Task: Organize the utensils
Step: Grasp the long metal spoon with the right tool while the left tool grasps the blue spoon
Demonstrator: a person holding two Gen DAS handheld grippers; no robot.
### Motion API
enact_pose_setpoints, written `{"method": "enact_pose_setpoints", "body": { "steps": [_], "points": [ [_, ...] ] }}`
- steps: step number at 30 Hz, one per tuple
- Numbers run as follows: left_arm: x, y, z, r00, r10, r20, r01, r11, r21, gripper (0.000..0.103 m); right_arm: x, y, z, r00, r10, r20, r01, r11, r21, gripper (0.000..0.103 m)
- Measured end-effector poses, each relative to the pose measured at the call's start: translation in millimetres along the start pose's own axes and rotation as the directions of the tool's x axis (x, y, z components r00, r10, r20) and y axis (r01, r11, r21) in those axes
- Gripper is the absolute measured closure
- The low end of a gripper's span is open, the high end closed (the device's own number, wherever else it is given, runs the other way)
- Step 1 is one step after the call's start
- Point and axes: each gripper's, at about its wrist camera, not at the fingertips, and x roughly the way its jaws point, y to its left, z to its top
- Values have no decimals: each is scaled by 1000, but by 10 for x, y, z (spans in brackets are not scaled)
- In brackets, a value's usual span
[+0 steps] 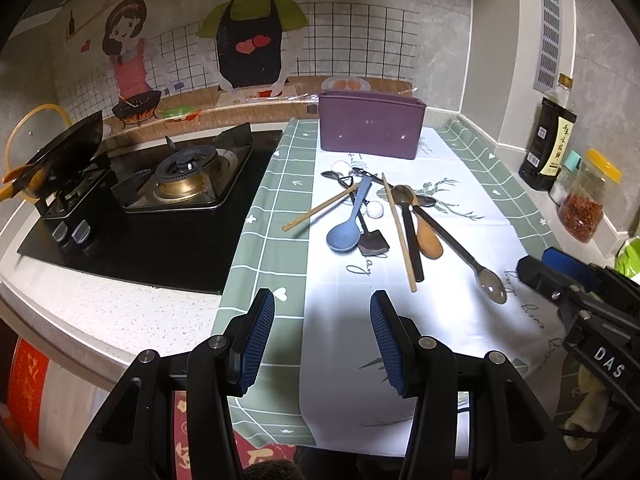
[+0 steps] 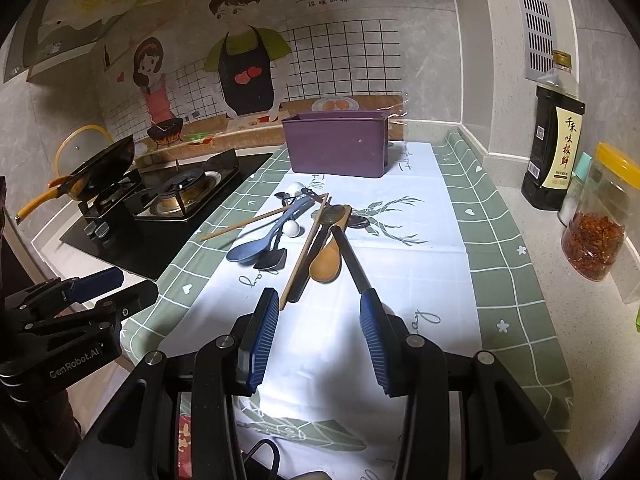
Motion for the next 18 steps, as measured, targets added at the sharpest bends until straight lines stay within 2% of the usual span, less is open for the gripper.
{"method": "enact_pose_setpoints", "body": {
  "steps": [5,9,12,14,16,18],
  "points": [
    [228,56,159,999,-12,-35,12,1000,16,52,133,-131,188,1000,15,-10,-15,1000,-10,63],
    [429,175,436,992,-114,-52,114,993,-9,52,385,-218,428,995,59,-75,-62,997,-46,63],
    [555,255,665,990,-137,-39,137,991,1,52,659,-268,547,981,117,-156,-129,989,-66,63],
    [671,309,830,985,-169,-43,170,985,27,52,879,-275,596,962,144,-230,-170,981,-94,63],
    [792,364,974,980,-191,-62,193,980,37,52,1071,-265,619,954,109,-281,-153,978,-140,65],
    [893,460,1122,983,-174,-52,176,983,48,52,1248,-252,630,948,48,-315,-110,977,-184,65]
  ]
}}
